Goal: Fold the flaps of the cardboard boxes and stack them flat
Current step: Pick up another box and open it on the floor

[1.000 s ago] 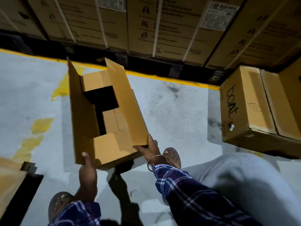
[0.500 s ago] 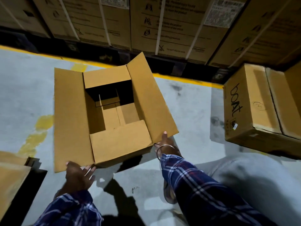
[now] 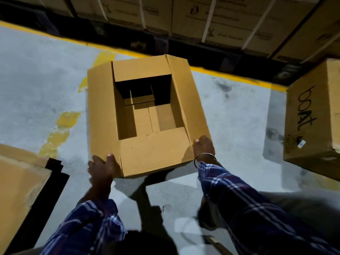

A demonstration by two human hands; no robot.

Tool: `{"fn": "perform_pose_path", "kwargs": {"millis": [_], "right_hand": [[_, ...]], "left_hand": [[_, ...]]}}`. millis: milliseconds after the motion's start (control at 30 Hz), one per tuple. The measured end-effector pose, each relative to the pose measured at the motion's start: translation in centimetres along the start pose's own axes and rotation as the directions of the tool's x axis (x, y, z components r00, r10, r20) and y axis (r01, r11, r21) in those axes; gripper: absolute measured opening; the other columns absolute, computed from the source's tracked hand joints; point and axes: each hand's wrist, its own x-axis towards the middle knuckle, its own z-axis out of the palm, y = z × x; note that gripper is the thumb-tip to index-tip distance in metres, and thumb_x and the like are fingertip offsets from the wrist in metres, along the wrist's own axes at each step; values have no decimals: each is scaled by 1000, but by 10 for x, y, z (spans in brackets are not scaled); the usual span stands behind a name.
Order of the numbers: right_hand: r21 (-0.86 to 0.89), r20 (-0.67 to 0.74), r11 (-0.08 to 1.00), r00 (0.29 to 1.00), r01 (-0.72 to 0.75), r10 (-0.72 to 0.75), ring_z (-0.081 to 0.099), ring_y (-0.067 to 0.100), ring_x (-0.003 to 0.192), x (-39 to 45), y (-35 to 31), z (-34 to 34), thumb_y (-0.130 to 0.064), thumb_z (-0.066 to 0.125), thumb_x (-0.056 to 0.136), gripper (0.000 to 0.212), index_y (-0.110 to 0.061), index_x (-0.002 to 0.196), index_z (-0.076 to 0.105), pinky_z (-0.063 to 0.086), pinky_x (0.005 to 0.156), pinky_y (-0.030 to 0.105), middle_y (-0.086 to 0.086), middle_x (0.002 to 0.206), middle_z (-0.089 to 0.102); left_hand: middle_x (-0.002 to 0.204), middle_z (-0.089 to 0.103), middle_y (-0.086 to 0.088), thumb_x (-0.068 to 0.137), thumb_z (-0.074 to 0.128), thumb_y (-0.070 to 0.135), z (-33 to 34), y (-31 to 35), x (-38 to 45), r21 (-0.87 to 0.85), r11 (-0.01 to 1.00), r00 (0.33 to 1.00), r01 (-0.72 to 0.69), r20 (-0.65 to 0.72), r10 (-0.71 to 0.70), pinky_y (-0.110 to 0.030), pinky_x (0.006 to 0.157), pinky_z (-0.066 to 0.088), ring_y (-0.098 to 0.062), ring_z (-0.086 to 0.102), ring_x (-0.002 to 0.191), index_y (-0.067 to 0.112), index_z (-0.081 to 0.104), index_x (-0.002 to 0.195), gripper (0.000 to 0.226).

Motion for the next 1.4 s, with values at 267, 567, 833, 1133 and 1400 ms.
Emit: {"fn": "perform_pose_path", "kwargs": {"millis": [267,567,833,1133,1400], "right_hand": [[309,415,889,889,-339,195,38,37,145,0,-24,21,-64,23,104,80,-2,151,41,26,119,43,21,157,40],[395,21,919,1000,-9,1,59,38,113,4,-27,22,-53,31,107,58,-11,119,69,42,98,42,24,125,63],[432,41,887,979,162,-199,54,26,87,-28,-62,-10,-51,40,106,49,-11,98,67,35,74,32,8,94,63],[502,377,857,921,-117,-95,59,23,45,-71,-48,-54,-27,61,102,33,4,94,70,52,51,28,13,55,61],[-211,572,937,813,278,-113,63,24,116,-96,-20,-15,-21,88,73,63,-25,130,61,55,98,39,1,128,63]], "left_hand": [[107,71,11,100,23,71,1,26,-42,-582,761,855,285,514,73,-39,81,54,-15,67,98,37,48,130,52],[135,62,-3,86,29,90,-8,40,-28,-544,823,970,160,240,-30,-48,102,49,-29,59,120,28,56,137,85],[92,60,3,106,33,60,-41,67,-71,-451,872,964,-190,81,252,-30,74,42,-19,55,88,25,59,90,46],[87,78,-17,104,56,44,-92,64,-102,-256,965,836,-59,515,188,-34,74,55,-27,75,77,4,65,115,42],[144,57,-11,86,80,28,-39,25,-110,391,744,758,-542,609,233,-38,106,49,-27,57,129,13,46,151,74]]}}
